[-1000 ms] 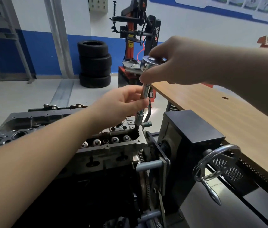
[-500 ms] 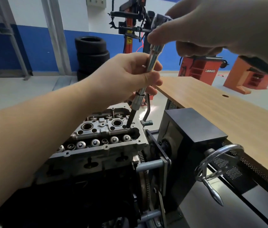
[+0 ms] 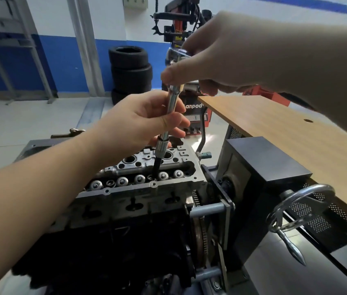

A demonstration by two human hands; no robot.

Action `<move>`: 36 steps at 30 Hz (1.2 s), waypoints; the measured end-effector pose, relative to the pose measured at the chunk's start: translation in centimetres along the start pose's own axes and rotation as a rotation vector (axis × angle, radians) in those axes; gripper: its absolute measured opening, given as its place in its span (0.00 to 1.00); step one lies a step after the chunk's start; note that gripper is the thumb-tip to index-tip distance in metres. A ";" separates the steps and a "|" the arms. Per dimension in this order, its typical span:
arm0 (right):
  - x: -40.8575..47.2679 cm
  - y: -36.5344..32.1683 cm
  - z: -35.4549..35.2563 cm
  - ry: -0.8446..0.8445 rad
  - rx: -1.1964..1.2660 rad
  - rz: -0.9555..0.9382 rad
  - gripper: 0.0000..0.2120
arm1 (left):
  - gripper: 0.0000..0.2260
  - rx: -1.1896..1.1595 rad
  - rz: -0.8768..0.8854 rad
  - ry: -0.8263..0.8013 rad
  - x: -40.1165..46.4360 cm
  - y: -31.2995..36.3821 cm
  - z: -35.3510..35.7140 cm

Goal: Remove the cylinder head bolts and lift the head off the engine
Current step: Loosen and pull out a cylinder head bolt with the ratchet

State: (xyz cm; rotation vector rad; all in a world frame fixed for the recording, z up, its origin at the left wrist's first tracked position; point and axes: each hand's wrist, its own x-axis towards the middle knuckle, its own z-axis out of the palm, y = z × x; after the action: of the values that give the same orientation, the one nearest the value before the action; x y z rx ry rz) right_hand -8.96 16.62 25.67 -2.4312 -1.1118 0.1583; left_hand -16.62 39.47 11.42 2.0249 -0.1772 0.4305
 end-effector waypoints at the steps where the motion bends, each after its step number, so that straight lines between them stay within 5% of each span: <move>1: -0.1 -0.2 1.7 0.047 -0.022 -0.066 0.23 | 0.10 0.006 -0.006 0.012 -0.2 -0.1 0.1; 13: 4.9 -2.9 4.8 0.154 -0.146 -0.215 0.22 | 0.10 -0.062 -0.019 0.097 -2.0 -0.8 -0.3; 23: 6.2 -5.2 5.5 0.107 -0.499 -0.213 0.31 | 0.04 -0.110 -0.102 0.365 -2.7 -0.9 2.2; 30: 5.9 -4.6 7.3 0.313 -0.615 -0.206 0.34 | 0.09 -0.308 -0.090 0.483 0.4 2.0 3.4; 33: 6.2 -4.7 7.7 0.382 -0.609 -0.165 0.37 | 0.13 -0.256 -0.114 0.570 1.5 1.9 4.1; 36: 6.8 -5.5 8.2 0.460 -0.607 -0.134 0.29 | 0.13 -0.131 -0.135 0.659 1.8 1.5 4.6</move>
State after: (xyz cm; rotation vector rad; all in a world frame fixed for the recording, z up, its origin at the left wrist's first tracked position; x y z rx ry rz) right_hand -10.54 27.68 21.48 -2.6652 -1.2133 -0.8529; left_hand -14.34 34.87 11.38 1.6581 0.3265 0.9433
